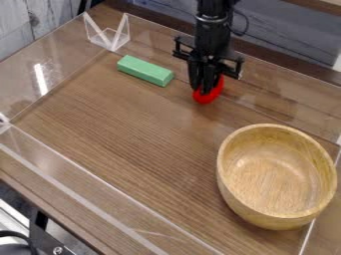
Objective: Move the red object to the right side of the table
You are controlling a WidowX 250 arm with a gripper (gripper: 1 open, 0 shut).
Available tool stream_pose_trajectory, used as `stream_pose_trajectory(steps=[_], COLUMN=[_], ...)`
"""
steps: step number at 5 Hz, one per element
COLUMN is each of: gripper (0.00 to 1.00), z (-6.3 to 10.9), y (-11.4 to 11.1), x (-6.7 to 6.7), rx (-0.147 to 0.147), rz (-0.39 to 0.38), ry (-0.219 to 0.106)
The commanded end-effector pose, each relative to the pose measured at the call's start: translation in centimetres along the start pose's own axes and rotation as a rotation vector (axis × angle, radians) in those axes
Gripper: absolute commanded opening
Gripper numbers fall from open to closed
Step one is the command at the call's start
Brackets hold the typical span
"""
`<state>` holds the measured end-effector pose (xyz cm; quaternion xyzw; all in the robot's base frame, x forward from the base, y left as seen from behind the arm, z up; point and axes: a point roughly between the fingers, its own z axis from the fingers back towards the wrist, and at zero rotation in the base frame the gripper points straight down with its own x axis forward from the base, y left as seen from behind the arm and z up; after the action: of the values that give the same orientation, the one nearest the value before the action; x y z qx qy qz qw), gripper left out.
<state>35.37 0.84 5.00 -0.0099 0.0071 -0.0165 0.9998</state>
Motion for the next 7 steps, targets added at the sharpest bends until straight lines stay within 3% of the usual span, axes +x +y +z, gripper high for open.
stream_pose_trajectory(steps=[1, 2, 3, 5, 7], gripper=[0.00, 0.00, 1.00, 1.00, 1.00], z=[0.9, 0.4, 1.1, 3.1, 6.5], y=[-0.5, -0.6, -0.2, 0.5, 1.7], x=[0.3, 0.2, 0.0, -0.7, -1.7], rx=[0.010, 0.019, 0.022, 0.022, 0.029], rz=[-0.021, -0.027, -0.013, 0.008, 0.029], ry=[-0.031, -0.013, -0.017, -0.032, -0.078])
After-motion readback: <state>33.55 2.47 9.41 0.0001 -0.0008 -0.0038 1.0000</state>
